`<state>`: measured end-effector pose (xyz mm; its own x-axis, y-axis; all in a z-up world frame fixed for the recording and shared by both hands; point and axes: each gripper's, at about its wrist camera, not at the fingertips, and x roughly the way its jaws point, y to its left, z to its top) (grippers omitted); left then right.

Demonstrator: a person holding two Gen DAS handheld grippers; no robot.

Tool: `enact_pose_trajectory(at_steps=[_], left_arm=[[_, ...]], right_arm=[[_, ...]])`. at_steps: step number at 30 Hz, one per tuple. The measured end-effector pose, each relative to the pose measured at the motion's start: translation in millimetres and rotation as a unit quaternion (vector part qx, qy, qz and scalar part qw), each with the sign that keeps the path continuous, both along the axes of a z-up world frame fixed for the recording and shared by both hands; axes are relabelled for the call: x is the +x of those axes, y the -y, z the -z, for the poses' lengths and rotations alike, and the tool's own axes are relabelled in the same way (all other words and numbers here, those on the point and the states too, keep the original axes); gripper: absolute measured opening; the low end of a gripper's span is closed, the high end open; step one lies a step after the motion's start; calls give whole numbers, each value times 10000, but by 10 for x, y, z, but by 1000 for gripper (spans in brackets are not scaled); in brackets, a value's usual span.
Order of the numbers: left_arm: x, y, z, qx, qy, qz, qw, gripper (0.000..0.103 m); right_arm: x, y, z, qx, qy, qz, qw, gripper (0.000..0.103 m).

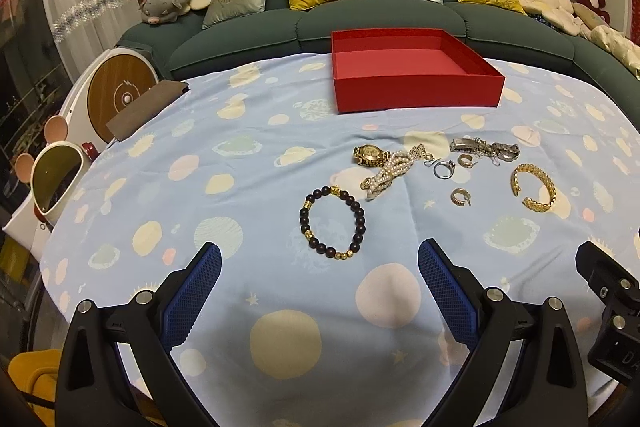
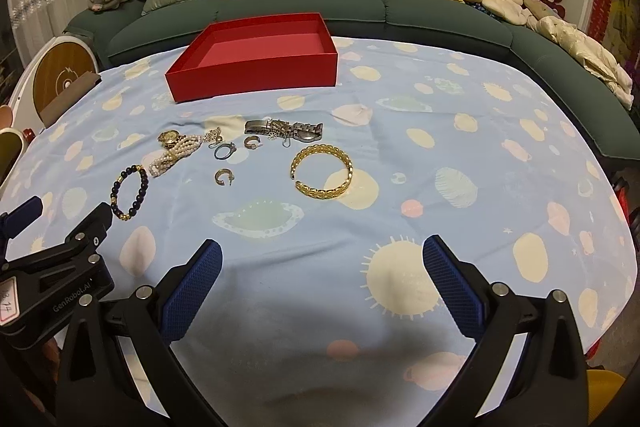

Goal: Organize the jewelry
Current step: 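Move both tools toward the jewelry pile on the sheet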

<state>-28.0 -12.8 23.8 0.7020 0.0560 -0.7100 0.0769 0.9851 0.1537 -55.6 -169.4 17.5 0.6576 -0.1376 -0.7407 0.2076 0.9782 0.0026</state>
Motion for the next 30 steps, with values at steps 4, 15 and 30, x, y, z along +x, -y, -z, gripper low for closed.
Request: enact_pose_trajectory(at_steps=[4, 15, 30], left_arm=[[9, 43, -96, -13, 38, -51, 10000, 96], [111, 5, 76, 106, -114, -46, 9999, 96], [294, -229, 232, -302, -288, -226, 9989, 96]], right_arm=[[-45, -31, -86, -256, 325, -165, 9990, 98], [81, -10, 30, 245, 269, -220, 9991, 98], [428, 106, 162, 188, -37, -191, 9996, 98]])
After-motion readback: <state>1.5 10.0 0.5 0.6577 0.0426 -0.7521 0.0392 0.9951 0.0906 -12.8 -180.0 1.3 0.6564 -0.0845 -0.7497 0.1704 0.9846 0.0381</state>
